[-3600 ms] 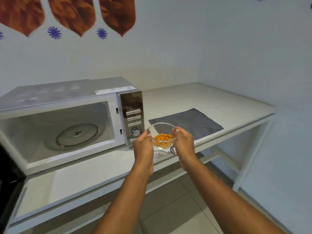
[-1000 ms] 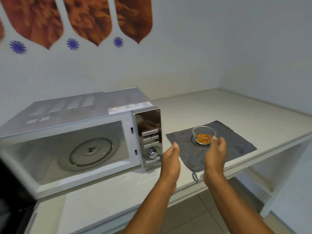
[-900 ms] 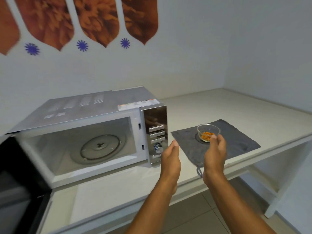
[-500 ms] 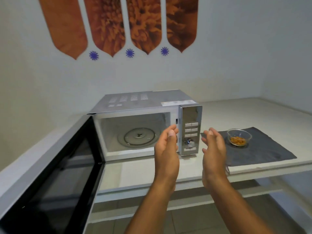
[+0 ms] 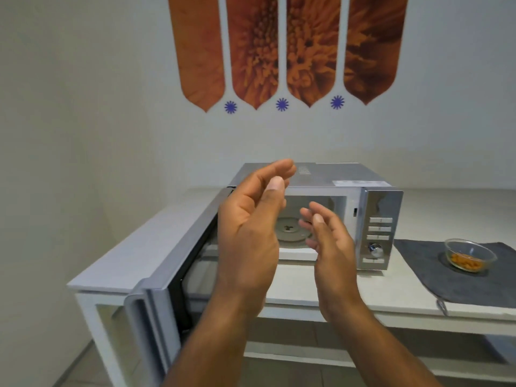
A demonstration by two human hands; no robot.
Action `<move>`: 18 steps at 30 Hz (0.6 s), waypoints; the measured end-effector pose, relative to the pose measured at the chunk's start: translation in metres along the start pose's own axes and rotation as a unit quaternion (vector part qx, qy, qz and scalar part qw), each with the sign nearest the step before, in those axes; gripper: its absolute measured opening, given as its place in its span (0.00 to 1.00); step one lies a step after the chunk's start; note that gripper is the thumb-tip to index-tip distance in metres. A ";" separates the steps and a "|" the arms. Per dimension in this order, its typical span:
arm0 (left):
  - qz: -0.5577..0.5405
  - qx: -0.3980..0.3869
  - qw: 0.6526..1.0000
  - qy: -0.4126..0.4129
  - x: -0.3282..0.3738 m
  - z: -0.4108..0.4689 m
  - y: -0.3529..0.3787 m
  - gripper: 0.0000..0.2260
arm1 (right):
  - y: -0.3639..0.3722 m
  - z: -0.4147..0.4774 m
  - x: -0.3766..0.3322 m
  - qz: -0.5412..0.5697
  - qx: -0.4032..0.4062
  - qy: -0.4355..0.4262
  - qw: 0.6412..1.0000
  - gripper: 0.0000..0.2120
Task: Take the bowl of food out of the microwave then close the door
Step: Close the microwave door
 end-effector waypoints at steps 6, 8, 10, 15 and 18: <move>0.058 0.017 0.998 0.024 0.032 0.000 -0.045 0.13 | 0.050 -0.022 -0.017 0.025 -0.077 -0.042 0.996 0.13; 0.083 0.026 0.996 0.036 0.043 0.003 -0.060 0.13 | 0.064 -0.029 -0.022 0.028 -0.104 -0.060 0.992 0.13; 0.111 0.029 0.992 0.043 0.052 0.008 -0.075 0.13 | 0.076 -0.037 -0.026 0.017 -0.131 -0.075 0.988 0.13; 0.199 0.007 0.980 0.009 0.054 0.026 -0.108 0.14 | 0.100 -0.058 -0.030 -0.048 -0.208 -0.111 0.971 0.16; 0.234 0.004 0.972 -0.037 0.040 0.043 -0.128 0.14 | 0.110 -0.069 -0.032 -0.103 -0.263 -0.158 0.946 0.16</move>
Point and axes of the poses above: each hand's wrist, its own z-axis towards the middle knuckle, its own y-axis out of the palm, x = y × z, the point moved 1 cm from there along z, towards the middle knuckle, and after that the axes turned 7 degrees about -y, right-handed, at the moved point
